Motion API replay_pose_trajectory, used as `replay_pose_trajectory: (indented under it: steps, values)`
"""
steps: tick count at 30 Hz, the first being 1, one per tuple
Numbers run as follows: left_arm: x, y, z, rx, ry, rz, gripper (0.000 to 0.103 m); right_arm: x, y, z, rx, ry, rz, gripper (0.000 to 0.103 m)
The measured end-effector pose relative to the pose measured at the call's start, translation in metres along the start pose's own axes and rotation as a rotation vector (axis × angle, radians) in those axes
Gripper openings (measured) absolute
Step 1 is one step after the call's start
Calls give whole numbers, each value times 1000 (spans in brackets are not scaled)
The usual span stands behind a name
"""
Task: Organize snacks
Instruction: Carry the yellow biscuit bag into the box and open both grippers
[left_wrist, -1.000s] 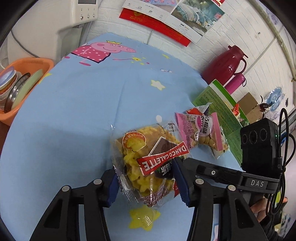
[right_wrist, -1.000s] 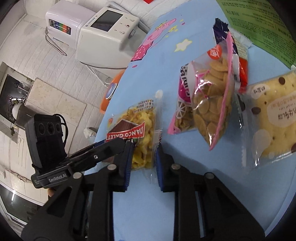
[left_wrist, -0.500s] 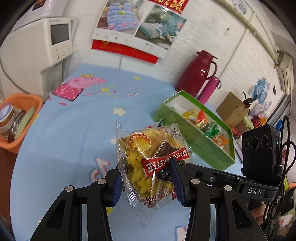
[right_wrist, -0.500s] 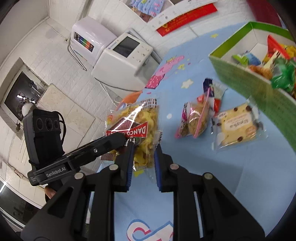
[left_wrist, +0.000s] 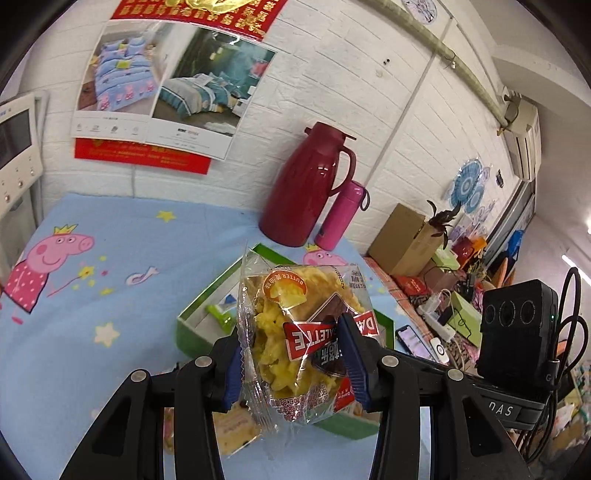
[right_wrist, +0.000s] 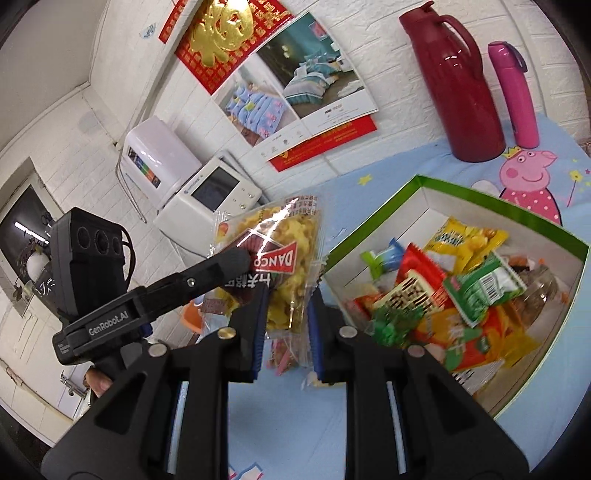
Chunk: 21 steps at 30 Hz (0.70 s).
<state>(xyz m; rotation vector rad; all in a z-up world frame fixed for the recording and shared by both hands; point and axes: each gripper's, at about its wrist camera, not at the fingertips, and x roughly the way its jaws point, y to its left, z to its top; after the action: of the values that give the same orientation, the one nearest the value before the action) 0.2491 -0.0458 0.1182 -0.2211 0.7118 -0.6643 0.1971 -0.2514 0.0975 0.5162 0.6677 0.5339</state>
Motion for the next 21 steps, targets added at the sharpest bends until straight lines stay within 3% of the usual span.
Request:
replay_pose_trajectory:
  steps: [12,15,16,17,18,21]
  values:
    - [106,5,27,10,95,-6,47,23,-83,34,86,0,-71,23]
    - [125,12,29,16,111,22,51,36,-97,38,95,7,-107,29]
    - [128,15,27,16,118,51,64,40,-100,39,90,17,-133,42]
    - [130,17,25,16,118,88,81,42,-102,39,87,21,-158,63]
    - [129,21,23,17,106,114,86,42,-103,38,82,12,-176,69]
    - [120,25,17,42,79,147,89,36,-101,36,50,-20,-190,71]
